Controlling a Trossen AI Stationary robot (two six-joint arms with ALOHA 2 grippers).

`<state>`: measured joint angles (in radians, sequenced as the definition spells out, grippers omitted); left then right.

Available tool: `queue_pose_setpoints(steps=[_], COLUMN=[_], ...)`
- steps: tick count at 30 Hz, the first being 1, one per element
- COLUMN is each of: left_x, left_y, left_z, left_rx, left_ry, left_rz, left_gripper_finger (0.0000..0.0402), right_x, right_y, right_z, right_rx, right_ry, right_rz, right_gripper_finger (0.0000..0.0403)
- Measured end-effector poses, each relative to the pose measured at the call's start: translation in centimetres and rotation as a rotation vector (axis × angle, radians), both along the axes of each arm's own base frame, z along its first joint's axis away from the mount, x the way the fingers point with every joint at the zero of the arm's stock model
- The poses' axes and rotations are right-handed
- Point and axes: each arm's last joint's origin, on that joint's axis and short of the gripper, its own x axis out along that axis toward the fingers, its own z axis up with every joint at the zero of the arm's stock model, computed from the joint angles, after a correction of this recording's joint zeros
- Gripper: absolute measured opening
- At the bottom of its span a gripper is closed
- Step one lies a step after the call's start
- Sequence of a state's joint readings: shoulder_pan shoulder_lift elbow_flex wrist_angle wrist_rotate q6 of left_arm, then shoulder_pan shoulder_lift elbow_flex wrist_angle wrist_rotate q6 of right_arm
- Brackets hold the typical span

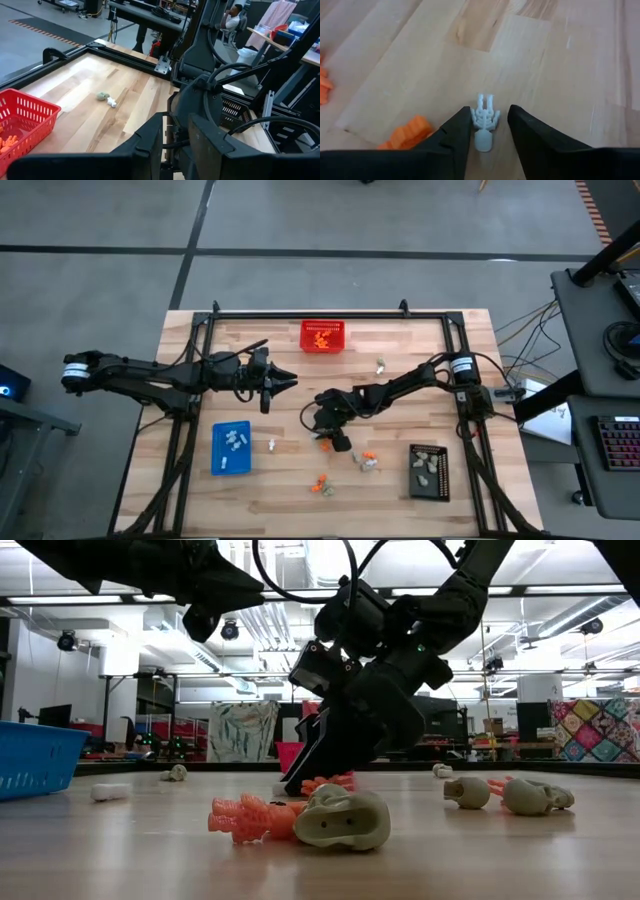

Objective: Sort Halloween decoration
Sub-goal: Put the white skeleton toy into the blue bin

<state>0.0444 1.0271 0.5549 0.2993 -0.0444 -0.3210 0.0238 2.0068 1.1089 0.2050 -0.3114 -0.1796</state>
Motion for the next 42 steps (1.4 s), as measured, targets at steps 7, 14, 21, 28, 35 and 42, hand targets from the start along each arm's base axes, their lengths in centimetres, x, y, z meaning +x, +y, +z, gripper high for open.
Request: queue_pose_setpoints(steps=[7, 14, 21, 28, 35, 42], left_x=[0.0, 0.0, 0.1, 0.8, 1.9, 3.3], left_y=[0.0, 0.0, -0.1, -0.4, -0.4, -0.9], left_z=[0.0, 0.0, -0.2, -1.2, -2.4, -3.4], left_rx=[0.000, -0.003, -0.007, -0.017, -0.024, -0.043], left_ry=[0.000, 0.000, 0.005, 0.051, 0.075, 0.066], left_rz=[0.000, 0.001, -0.005, -0.018, -0.021, -0.204], left_gripper_finger=[0.0075, 0.0075, 0.0075, 0.0075, 0.0075, 0.0075], right_x=[0.0, 0.1, 0.0, -1.1, -3.5, -5.6], right_y=[0.0, 0.0, -0.1, -0.3, 0.2, 1.4], right_z=[0.0, 0.3, 2.7, 6.9, 11.0, 14.6], right_rx=[-0.010, -0.008, -0.019, -0.152, -0.416, -0.589], right_ry=[-0.007, -0.012, -0.059, -0.132, -0.155, -0.222], right_rz=[0.015, 0.019, 0.009, -0.022, -0.133, -0.222], right_gripper_finger=[0.0048, 0.0021, 0.0022, 0.0022, 0.0022, 0.0022])
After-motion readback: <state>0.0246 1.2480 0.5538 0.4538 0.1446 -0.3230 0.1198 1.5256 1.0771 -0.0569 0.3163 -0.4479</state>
